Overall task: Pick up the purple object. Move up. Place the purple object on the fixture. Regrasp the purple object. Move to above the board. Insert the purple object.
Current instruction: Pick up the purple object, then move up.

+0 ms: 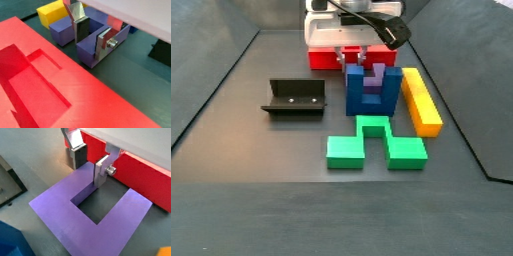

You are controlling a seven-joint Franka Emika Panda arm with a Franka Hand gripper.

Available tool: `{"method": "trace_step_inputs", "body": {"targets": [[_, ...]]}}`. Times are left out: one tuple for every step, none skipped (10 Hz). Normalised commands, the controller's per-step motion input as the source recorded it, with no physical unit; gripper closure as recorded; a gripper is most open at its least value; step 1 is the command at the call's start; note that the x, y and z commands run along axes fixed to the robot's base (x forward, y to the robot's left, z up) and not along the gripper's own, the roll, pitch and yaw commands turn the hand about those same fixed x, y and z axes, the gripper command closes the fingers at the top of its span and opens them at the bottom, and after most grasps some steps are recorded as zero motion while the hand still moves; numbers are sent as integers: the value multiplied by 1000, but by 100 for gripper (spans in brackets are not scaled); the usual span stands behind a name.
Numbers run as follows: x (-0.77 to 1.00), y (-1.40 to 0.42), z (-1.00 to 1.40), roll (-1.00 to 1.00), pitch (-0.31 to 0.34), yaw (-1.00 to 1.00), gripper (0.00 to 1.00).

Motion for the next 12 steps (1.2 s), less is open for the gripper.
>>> {"method": "trace_step_inputs", "body": {"targets": [[0, 0, 0, 0, 0, 0, 100], [0, 0, 0, 0, 0, 0, 100], [0, 0, 0, 0, 0, 0, 100], [0, 0, 0, 0, 0, 0, 100], [0, 0, 0, 0, 0, 0, 100], [0, 0, 0, 0, 0, 0, 100], [0, 0, 0, 0, 0, 0, 100], [0, 0, 0, 0, 0, 0, 100], [0, 0, 0, 0, 0, 0, 100], [0, 0, 0, 0, 0, 0, 100], [0, 0, 0, 0, 0, 0, 100], [0, 0, 833, 0, 0, 0, 100]]}}
